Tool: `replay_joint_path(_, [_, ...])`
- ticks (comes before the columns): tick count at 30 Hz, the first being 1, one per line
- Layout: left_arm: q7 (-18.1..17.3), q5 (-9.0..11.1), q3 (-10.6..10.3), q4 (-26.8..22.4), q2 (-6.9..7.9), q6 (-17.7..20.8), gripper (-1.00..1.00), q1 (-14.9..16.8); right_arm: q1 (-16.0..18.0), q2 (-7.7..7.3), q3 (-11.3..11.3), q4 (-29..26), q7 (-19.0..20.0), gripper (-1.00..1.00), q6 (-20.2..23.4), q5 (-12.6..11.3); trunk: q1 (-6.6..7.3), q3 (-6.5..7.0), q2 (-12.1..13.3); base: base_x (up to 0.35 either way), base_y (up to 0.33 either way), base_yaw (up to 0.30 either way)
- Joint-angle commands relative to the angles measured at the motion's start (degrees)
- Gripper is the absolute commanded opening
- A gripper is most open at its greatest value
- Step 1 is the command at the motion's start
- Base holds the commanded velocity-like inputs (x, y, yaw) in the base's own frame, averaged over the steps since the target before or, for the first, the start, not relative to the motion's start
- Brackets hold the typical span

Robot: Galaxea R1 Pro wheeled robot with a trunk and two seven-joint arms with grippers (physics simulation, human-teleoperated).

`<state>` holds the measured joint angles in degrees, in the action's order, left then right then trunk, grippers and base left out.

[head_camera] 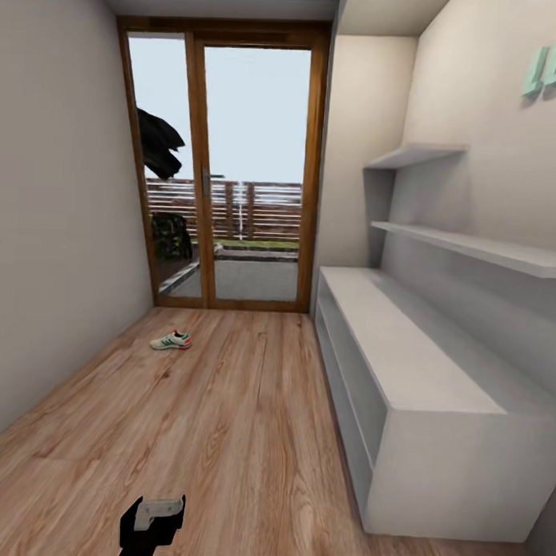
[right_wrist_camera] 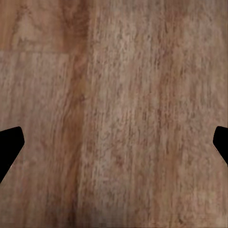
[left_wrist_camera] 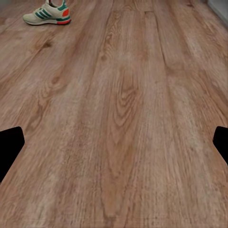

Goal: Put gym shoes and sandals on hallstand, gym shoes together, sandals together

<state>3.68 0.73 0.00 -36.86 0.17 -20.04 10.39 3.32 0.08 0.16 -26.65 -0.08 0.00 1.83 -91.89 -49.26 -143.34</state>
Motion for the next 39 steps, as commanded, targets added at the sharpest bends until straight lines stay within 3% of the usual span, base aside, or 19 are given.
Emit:
replay_joint_path(1, [0.19,0.07,-0.08,0.03,0.01,-0.17,1.0,0.02,0.02,0.0,0.01,-0.01,-0.01,1.0,0.0,0.19,-0.01,-0.06,-0.02,0.298,0.0,0.0])
replay_joint_path(20, [0.19,0.07,-0.08,0.03,0.01,-0.17,1.0,0.04,0.02,0.01,0.01,0.02,-0.01,1.0,0.0,0.19,-0.01,-0.06,-0.02,0.321,0.0,0.042])
replay_joint_path(27, [0.19,0.07,-0.08,0.03,0.01,-0.17,1.0,0.02,0.02,0.01,0.01,0.0,-0.01,1.0,0.0,0.19,-0.01,-0.1,-0.02,0.145,0.0,0.089])
replay_joint_path(39, [0.19,0.07,-0.13,0.03,-0.05,-0.21,1.0,0.04,0.02,0.01,0.01,0.01,-0.01,1.0,0.0,0.19,-0.01,-0.33,-0.02,0.027,0.0,0.263])
